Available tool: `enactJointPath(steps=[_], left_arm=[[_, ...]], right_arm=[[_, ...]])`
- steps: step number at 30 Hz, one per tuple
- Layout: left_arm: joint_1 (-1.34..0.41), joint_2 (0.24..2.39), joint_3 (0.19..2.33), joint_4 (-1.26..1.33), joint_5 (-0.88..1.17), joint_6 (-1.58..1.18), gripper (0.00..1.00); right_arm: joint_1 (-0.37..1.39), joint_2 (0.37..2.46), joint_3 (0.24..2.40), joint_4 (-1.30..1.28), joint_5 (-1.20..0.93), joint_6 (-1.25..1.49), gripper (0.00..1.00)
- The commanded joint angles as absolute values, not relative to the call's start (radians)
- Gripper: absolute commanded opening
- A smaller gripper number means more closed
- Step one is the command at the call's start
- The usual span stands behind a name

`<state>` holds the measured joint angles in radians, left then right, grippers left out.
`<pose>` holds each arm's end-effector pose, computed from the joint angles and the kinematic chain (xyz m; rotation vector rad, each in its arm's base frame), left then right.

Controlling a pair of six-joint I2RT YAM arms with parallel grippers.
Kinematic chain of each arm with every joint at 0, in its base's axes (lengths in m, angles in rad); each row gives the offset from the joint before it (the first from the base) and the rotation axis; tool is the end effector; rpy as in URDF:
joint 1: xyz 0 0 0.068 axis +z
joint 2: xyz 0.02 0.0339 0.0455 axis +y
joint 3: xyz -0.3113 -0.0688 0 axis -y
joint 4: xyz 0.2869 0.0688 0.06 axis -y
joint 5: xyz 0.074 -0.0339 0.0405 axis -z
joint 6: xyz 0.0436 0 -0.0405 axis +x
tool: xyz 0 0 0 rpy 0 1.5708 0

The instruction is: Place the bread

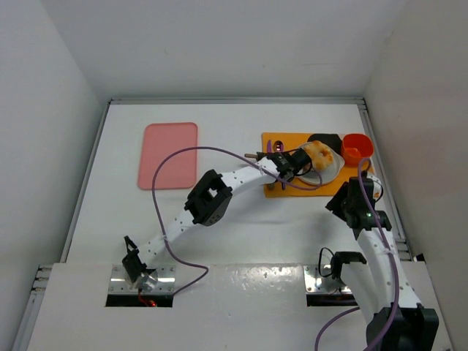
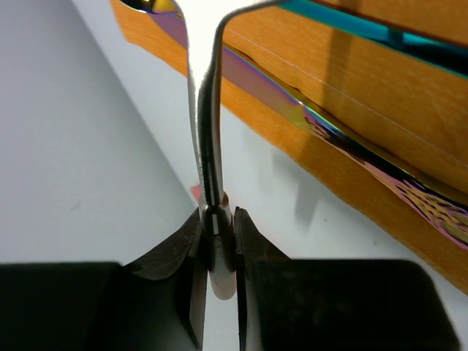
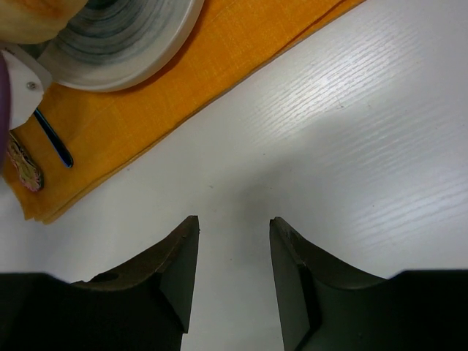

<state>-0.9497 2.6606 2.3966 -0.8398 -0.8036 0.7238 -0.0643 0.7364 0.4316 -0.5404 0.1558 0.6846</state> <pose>0.3954 -0.4986 0.1475 1.6412 1.8118 0.9617 0.1580 -0.0170 0.2061 0.9455 2.2112 0.0998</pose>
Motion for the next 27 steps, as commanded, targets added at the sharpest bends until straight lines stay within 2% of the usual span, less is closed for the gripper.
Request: enactJointPath(steps=[1, 4, 10, 14, 19, 27], left_arm=[[-0.974, 2.646, 2.334, -0.666, -0.938, 0.836, 0.00], [-0.974, 2.611, 2.225, -0.510, -1.008, 0.952, 0.00], [-0.974, 2.597, 2.149, -0.332, -1.069, 1.135, 0.00], [-0.965, 2.556, 2.060, -0.102, -1.089, 1.328, 0.00], [-0.934, 2.534, 2.022, 0.026, -1.089, 1.488, 0.00], [-0.905, 2.516, 2.011, 0.164, -1.069, 1.581, 0.00]], right_arm=[[-0.071, 0.749, 0.434, -0.489, 0.129, 0.690, 0.44], [-0.074, 0.752, 0.436, -0.483, 0.129, 0.689, 0.44], [-0.074, 0.747, 0.442, -0.492, 0.127, 0.692, 0.44], [-0.072, 0.733, 0.439, -0.497, 0.129, 0.693, 0.44], [-0.072, 0.724, 0.442, -0.495, 0.124, 0.704, 0.43], [-0.074, 0.719, 0.446, -0.505, 0.114, 0.712, 0.43]])
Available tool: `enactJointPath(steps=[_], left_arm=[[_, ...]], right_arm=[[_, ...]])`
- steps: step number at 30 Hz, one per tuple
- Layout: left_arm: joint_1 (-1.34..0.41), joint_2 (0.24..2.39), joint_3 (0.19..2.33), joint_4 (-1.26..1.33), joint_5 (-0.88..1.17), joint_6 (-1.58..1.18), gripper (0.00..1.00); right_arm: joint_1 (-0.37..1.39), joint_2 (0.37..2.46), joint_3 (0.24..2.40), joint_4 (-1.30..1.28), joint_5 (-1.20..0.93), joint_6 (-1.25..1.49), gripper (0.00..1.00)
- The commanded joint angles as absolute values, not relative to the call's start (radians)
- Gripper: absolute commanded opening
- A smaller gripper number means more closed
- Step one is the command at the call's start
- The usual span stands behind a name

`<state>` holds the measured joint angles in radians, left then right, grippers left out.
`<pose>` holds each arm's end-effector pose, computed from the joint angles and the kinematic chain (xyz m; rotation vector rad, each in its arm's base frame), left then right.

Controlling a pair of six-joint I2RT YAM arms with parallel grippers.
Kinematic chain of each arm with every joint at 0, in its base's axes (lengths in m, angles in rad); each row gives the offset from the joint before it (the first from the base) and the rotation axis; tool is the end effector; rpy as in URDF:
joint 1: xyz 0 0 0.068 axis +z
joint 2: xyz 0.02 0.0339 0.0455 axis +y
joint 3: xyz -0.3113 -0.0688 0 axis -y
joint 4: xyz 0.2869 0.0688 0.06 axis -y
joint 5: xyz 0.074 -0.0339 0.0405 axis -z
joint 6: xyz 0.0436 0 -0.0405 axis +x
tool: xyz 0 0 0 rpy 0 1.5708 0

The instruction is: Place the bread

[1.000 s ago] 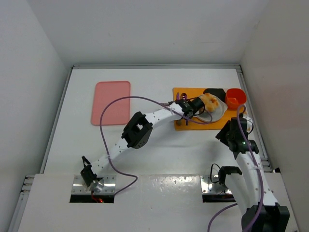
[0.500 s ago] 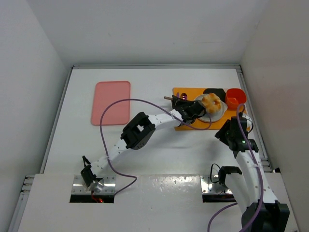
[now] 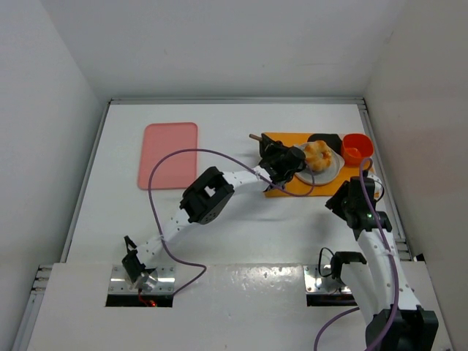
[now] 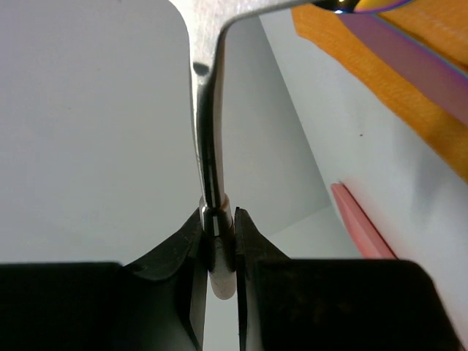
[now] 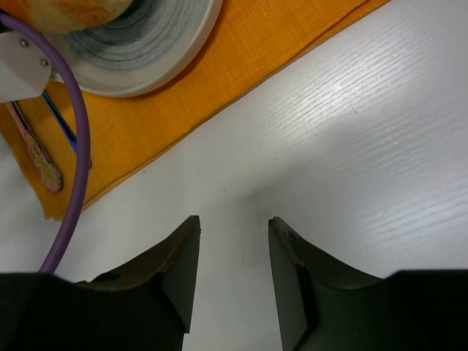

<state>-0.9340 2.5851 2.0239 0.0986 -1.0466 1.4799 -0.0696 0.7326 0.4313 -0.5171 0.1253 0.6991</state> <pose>0.4138 -0.4961 0.1333 1.5600 1.3320 1.3956 0.1597 -0.0166 0.2083 0.9492 2.1891 0.1494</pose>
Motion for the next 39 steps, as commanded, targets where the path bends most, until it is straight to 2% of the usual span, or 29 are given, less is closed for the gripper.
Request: enactJointPath(steps=[1, 8, 14, 23, 31, 33, 37, 39], left_arm=[[-0.905, 2.516, 1.999, 0.182, -1.069, 1.597, 0.00], [-0.905, 2.445, 1.818, 0.431, -0.962, 1.774, 0.00], [-0.905, 2.433, 1.798, 0.488, -0.942, 1.867, 0.00], [-0.905, 2.456, 1.855, 0.546, -0.893, 1.913, 0.00], [-0.871, 2.548, 1.991, 0.624, -0.825, 2.018, 0.00], [-0.857, 2.576, 2.008, 0.624, -0.825, 2.037, 0.00], [-0.857, 2.514, 1.843, 0.716, -0.770, 2.091, 0.00], [-0.857, 2.500, 1.816, 0.663, -0.770, 2.054, 0.00]], right_arm=[[-0.072, 0.719, 0.446, -0.503, 0.114, 0.710, 0.43], [-0.074, 0.704, 0.451, -0.515, 0.112, 0.715, 0.43], [-0.074, 0.698, 0.448, -0.523, 0.109, 0.721, 0.43], [-0.074, 0.721, 0.448, -0.460, 0.130, 0.677, 0.41], [-0.081, 0.905, 0.589, -0.379, 0.068, 0.545, 0.41], [-0.089, 0.934, 0.623, -0.373, 0.037, 0.537, 0.45], [-0.092, 0.971, 0.640, -0.351, 0.006, 0.551, 0.45], [-0.092, 0.979, 0.641, -0.345, 0.003, 0.555, 0.45]])
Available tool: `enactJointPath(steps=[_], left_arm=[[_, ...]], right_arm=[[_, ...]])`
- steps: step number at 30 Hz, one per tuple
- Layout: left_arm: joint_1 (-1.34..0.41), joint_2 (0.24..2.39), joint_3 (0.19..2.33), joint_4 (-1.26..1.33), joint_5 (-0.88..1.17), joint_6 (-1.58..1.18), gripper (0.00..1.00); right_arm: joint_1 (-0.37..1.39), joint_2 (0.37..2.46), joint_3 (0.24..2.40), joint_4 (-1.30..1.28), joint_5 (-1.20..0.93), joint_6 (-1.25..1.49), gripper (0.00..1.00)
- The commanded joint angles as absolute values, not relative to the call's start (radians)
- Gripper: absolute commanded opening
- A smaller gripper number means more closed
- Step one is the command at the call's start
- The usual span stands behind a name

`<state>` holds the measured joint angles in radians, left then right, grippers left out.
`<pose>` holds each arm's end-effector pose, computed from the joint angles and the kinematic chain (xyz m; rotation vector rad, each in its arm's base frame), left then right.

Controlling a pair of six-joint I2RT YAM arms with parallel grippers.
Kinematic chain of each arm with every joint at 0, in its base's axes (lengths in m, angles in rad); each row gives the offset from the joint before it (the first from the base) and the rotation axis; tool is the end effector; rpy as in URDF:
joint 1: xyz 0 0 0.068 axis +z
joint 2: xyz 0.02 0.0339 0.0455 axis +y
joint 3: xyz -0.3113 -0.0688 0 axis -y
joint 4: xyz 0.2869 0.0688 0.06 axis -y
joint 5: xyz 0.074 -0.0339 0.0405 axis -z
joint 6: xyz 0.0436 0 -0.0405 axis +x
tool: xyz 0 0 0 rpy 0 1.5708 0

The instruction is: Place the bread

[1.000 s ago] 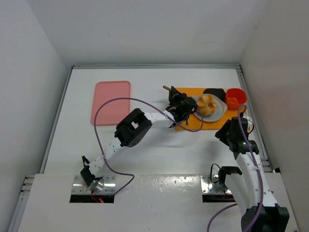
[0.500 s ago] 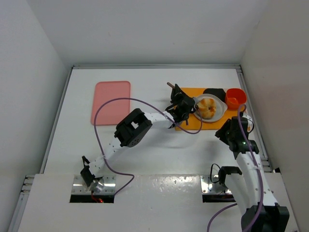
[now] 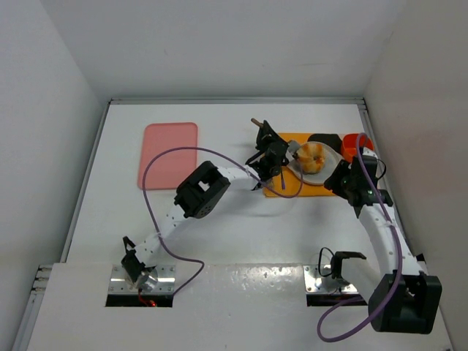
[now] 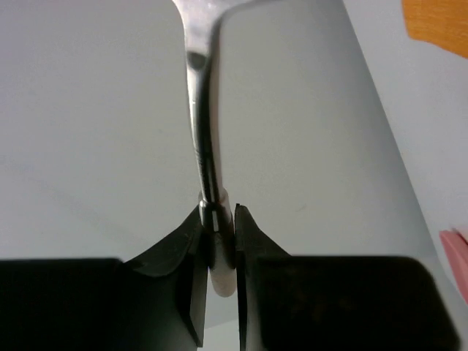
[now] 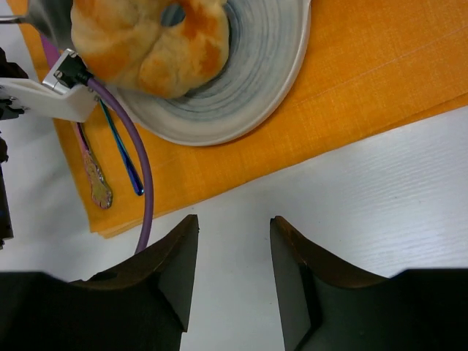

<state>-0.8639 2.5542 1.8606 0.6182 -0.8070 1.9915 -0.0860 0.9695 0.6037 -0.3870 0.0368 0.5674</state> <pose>0.4409 -0.4677 0.1409 1.6112 0.9227 1.4785 0.2181 -0.0204 0.2432 0.7658 2.2021 0.1992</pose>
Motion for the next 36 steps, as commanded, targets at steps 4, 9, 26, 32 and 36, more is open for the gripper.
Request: enactJointPath(steps=[4, 9, 26, 32, 36], left_arm=[[-0.857, 2.451, 1.761, 0.670, -0.729, 2.040, 0.00], [-0.856, 2.528, 1.844, 0.764, -0.716, 2.163, 0.00], [-0.743, 2.457, 1.819, 0.713, -0.778, 2.213, 0.00], [-0.712, 2.382, 1.844, 0.713, -0.778, 2.214, 0.00], [-0.693, 2.320, 1.844, 0.683, -0.796, 2.178, 0.00]], right_arm=[[-0.098, 0.974, 0.637, -0.344, 0.005, 0.560, 0.45], [-0.098, 0.985, 0.646, -0.341, 0.005, 0.574, 0.45], [-0.100, 0.968, 0.640, -0.337, 0.003, 0.587, 0.45], [-0.100, 0.974, 0.640, -0.337, -0.020, 0.601, 0.45], [-0.100, 0.976, 0.640, -0.331, -0.020, 0.601, 0.45]])
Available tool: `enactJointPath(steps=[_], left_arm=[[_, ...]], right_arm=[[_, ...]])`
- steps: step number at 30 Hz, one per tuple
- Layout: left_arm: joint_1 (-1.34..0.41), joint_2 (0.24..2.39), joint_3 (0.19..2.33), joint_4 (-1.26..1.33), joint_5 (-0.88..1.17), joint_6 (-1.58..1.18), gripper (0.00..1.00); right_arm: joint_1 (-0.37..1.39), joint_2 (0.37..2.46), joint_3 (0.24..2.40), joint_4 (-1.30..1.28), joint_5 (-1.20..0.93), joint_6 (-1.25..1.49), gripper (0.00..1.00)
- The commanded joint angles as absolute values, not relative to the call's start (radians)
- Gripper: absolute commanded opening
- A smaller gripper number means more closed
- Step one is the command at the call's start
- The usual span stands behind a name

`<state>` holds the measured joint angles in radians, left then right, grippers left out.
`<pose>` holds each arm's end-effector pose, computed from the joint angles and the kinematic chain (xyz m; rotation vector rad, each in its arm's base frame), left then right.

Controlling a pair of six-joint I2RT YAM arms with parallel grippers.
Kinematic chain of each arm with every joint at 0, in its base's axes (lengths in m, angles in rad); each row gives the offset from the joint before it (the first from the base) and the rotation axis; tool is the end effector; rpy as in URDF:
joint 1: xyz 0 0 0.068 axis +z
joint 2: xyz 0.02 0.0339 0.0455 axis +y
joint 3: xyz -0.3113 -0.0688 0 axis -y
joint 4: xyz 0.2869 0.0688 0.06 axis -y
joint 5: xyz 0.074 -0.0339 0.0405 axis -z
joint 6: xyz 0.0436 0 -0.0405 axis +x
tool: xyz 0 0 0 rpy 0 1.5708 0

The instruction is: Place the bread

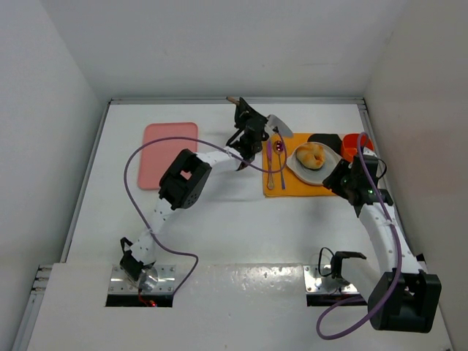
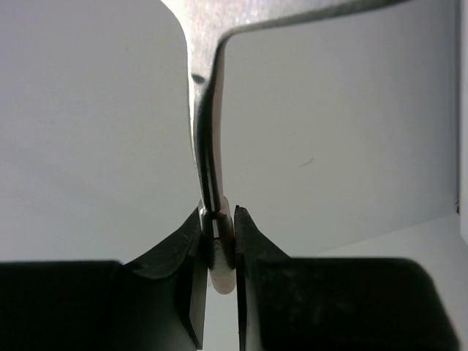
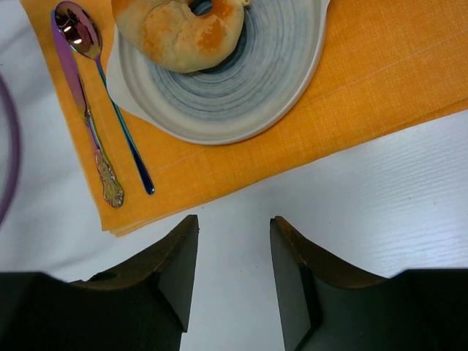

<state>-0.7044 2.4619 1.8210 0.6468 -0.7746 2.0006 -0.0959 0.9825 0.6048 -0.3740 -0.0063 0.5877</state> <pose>0.5022 -0.3868 0.1863 1.4914 1.0372 1.5671 0.2210 -0.0210 0.2421 0.7801 2.2022 0.2540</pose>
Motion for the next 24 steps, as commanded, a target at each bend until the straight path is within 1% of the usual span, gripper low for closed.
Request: enactJointPath(steps=[1, 3, 6, 7, 8, 9, 11, 12, 13, 14, 15, 16, 17, 18, 19, 21, 22, 24], left_arm=[[-0.683, 2.310, 1.844, 0.666, -0.808, 2.137, 0.00], [-0.669, 2.296, 1.894, 0.562, -0.877, 2.059, 0.00], [-0.618, 2.255, 1.994, 0.208, -0.981, 1.738, 0.00], [-0.605, 2.241, 2.022, 0.084, -0.991, 1.626, 0.00], [-0.569, 2.208, 2.043, -0.036, -0.991, 1.410, 0.00], [-0.548, 2.188, 2.057, -0.225, -0.991, 1.316, 0.00], [-0.496, 2.140, 2.024, -0.364, -0.991, 1.148, 0.00], [-0.435, 2.090, 1.975, -0.494, -0.980, 0.991, 0.00], [-0.399, 2.067, 1.953, -0.562, -0.962, 0.909, 0.00], [-0.323, 2.047, 1.935, -0.631, -0.934, 0.746, 0.00], [-0.283, 2.014, 1.907, -0.776, -0.845, 0.665, 0.00], [-0.240, 2.002, 1.895, -0.848, -0.783, 0.591, 0.00], [-0.195, 1.990, 1.878, -0.906, -0.714, 0.525, 0.00], [-0.107, 1.974, 1.815, -0.973, -0.578, 0.434, 0.00], [-0.066, 1.932, 1.769, -0.974, -0.525, 0.402, 0.00], [0.032, 1.885, 1.662, -0.956, -0.457, 0.347, 0.00], [0.058, 1.853, 1.567, -0.944, -0.434, 0.331, 0.00], [0.109, 1.844, 1.496, -0.930, -0.413, 0.310, 0.00]], right_arm=[[-0.098, 0.976, 0.640, -0.331, -0.020, 0.607, 0.45], [-0.098, 0.983, 0.640, -0.333, -0.020, 0.614, 0.45], [-0.100, 0.994, 0.638, -0.342, -0.023, 0.623, 0.45], [-0.103, 0.997, 0.635, -0.341, -0.025, 0.624, 0.45], [-0.109, 0.996, 0.629, -0.341, -0.028, 0.627, 0.45], [-0.112, 0.997, 0.624, -0.338, -0.032, 0.626, 0.45], [-0.129, 0.999, 0.612, -0.341, -0.052, 0.630, 0.45], [-0.152, 0.999, 0.608, -0.345, -0.058, 0.632, 0.45], [-0.159, 0.997, 0.594, -0.348, -0.072, 0.635, 0.45], [-0.184, 0.999, 0.588, -0.348, -0.087, 0.640, 0.45], [-0.196, 1.000, 0.568, -0.348, -0.103, 0.644, 0.45], [-0.202, 0.999, 0.562, -0.351, -0.109, 0.650, 0.45], [-0.210, 1.002, 0.551, -0.351, -0.118, 0.652, 0.45], [-0.227, 1.000, 0.532, -0.348, -0.123, 0.656, 0.45], [-0.232, 0.997, 0.516, -0.345, -0.121, 0.660, 0.45], [-0.235, 0.993, 0.488, -0.341, -0.109, 0.673, 0.45], [-0.236, 0.988, 0.471, -0.338, -0.106, 0.689, 0.46], [-0.235, 0.979, 0.450, -0.334, -0.091, 0.701, 0.47]])
